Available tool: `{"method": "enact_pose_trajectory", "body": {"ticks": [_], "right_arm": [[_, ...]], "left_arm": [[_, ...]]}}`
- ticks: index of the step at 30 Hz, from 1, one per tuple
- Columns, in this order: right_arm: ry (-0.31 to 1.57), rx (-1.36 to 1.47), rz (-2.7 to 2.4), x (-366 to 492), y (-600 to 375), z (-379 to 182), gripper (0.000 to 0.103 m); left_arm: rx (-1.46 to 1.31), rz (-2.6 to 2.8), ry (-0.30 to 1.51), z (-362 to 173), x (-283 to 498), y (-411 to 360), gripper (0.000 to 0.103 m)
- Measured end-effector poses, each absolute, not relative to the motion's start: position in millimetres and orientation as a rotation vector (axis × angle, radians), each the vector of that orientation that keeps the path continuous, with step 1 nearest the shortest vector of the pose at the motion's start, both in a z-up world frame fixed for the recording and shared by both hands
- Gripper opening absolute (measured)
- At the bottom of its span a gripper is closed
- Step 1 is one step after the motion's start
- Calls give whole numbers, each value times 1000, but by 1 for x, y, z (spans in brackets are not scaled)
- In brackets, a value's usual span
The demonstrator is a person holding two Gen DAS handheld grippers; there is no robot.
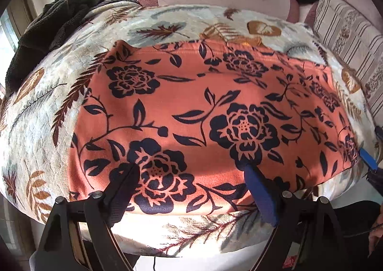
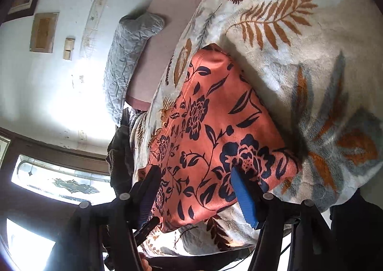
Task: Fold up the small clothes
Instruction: 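Press and smooth the folded dress flat with both tools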
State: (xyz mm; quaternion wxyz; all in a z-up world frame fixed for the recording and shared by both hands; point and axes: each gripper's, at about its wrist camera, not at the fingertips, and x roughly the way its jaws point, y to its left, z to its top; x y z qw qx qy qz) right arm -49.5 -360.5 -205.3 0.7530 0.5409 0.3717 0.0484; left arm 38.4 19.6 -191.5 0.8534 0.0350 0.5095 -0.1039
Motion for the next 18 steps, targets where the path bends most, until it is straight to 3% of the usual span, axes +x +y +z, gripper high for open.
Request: {"method": "enact_pose_trajectory", "body": {"ticks": [8,11,18], "right_arm": [[924,1243,91,-58,-324,-231,66],[949,1274,43,-52,-321,-245,66],[845,1364,-30,-31,-336,-255,66]], "left_arm": [[29,-107,1051,-209,55,73,89],[63,-143,1009,-217,52,73,97],[73,-169,921,-206,48,76,100]]}}
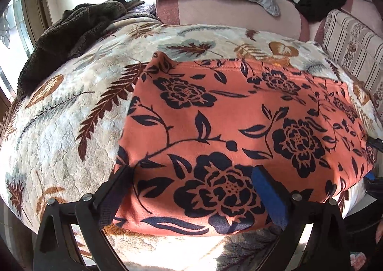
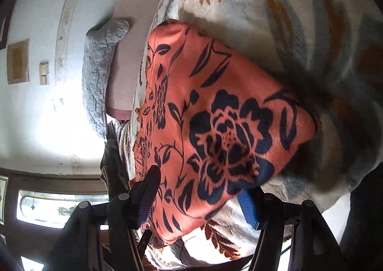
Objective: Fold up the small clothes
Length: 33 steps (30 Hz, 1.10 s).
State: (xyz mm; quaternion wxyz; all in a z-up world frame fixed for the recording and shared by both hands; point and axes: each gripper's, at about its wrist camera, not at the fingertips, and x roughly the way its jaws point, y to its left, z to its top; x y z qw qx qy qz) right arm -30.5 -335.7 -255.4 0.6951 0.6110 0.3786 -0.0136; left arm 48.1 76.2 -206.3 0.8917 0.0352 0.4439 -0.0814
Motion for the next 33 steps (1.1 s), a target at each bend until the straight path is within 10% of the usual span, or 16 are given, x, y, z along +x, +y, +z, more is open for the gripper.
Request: {"method": "enact_pose_trajectory", "body": {"ticks": [26,33], "right_arm": [[691,1444,-59,-30,-353,-260,64],[728,1318,-107,-10,-348,-233,30]], "left_arm": [[-7,-108,1028,-205,67,114,100],[-31,-16,892,-160,85,169,100]]}}
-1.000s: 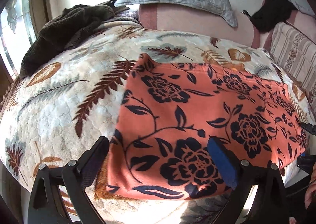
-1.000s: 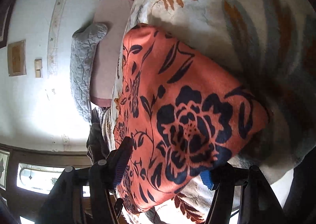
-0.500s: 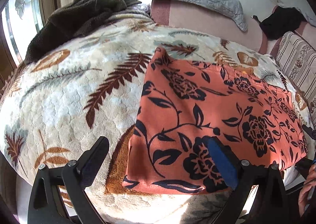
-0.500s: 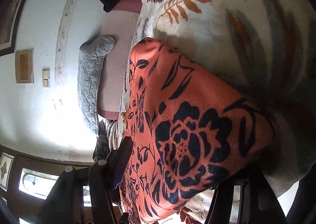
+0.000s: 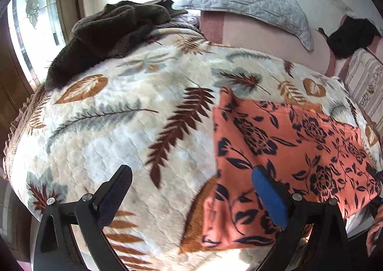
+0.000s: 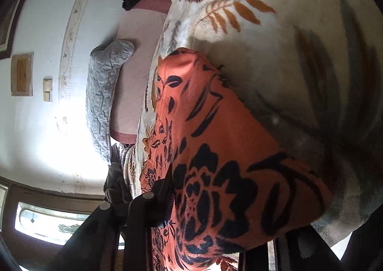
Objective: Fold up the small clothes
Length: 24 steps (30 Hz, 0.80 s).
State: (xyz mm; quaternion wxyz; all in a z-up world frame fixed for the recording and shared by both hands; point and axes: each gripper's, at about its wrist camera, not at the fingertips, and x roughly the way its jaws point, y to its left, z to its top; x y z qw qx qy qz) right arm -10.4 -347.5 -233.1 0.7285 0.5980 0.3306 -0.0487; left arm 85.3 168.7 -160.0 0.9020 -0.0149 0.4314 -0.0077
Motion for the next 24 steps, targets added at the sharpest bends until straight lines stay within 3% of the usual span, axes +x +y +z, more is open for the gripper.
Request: {"method": "enact_pose_trajectory", "body": {"ticks": [3,6,13,20,22,24], "right_arm": [[726,1171,-102,3,-334,-194,27],[703,1029,-62,19,-307,-148,27],[748,708,100,54,-181,-93,27],[960,583,286,74,-49,-144,27],[1071,571,326,77,-20,-175,32],[1060,503,318,69,-6,-184,35]], "left_arm": [[-126,77,877,-173,88,203,100],[-273,149,979,-196,92,233,99],[-348,250,891,-188,79,269,99],[-349,290,853,-185,74,289,99],[-352,293,848,-184,73,292,99],[-358,284,841,-183,71,292,99]]}}
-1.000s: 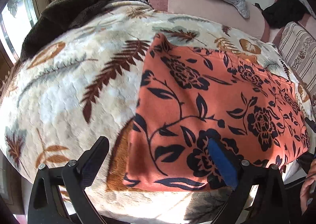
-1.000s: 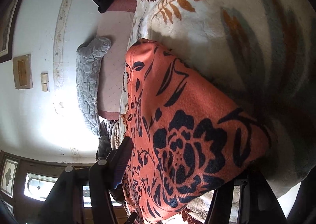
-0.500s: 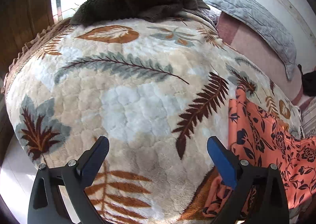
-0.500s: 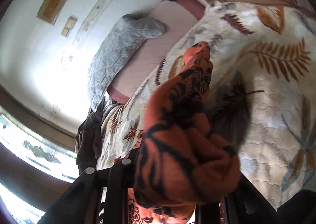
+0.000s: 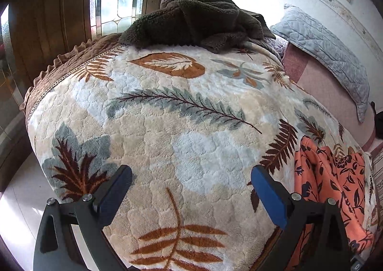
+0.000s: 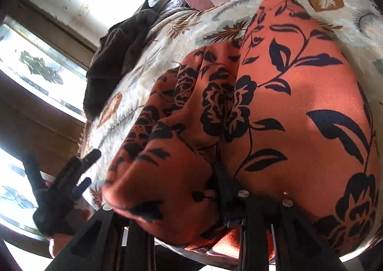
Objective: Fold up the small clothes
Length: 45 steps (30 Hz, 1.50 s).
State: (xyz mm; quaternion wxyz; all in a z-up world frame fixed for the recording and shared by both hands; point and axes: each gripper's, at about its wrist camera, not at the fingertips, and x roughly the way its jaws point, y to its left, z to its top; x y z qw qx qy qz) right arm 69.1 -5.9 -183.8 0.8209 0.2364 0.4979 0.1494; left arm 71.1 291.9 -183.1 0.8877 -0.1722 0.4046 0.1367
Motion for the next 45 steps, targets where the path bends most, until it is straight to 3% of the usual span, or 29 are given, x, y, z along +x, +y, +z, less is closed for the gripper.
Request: {"method": "enact_pose_trajectory", "body": {"ticks": [3,4,9,11,14,15,22,30,37,45], "right_arm": [[1009,476,497,53,-4,-171,82],[1009,478,551,47,-8,-166,84],[925,537,572,24,-69,-147,83],[875,524,483,17,-100,-143,72],[866,545,365,18,-142,-149,42],[864,566,332,17,-152,-152,38],[981,532,306,38,-141,-191,38],[934,543,277,95,-147,-162,37],[1106,658,199,186,-144,-216,38],[995,641,272,134,-156,-176,40]], "left_arm": [[-358,251,813,-178,70,285,99],[-355,239,797,-175,70,282,99],[-347,100,686,-153,62,250,99],[-308,17,634,-142,57,229,99],[-226,-112,581,-131,47,192,99],[-192,-134,587,-131,47,179,99],[154,-15,951,-204,82,130,101],[84,-77,943,-205,80,147,101],[83,-117,950,-209,87,149,103],[82,-106,935,-206,81,148,103]]}}
